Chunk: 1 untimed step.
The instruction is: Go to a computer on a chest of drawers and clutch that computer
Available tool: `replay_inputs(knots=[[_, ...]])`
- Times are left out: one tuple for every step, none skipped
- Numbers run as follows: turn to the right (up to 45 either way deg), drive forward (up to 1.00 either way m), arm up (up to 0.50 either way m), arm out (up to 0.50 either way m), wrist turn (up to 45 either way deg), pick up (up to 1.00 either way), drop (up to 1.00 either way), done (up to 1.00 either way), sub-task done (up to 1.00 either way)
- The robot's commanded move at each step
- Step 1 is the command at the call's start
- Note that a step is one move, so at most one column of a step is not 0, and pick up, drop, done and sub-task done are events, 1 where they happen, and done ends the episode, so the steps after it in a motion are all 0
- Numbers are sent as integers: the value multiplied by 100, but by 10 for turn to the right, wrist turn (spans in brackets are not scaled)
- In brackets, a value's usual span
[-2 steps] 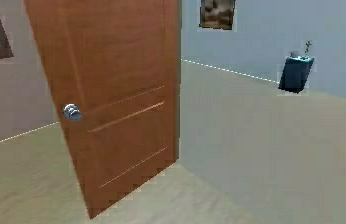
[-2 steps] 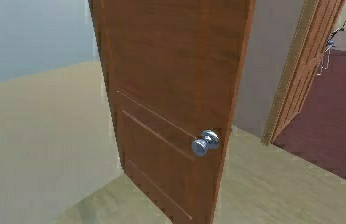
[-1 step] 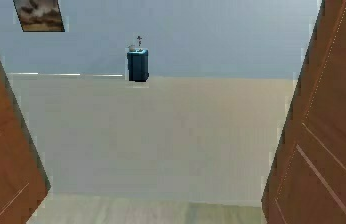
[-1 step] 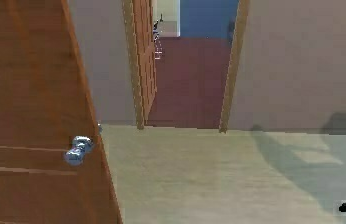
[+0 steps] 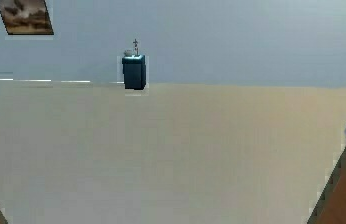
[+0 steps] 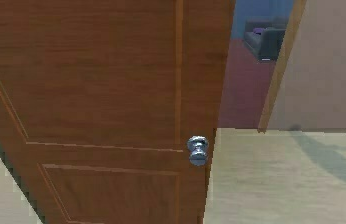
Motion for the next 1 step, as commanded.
replay_inputs(knots=[[30,0,0,0,0,0,0,0,0]])
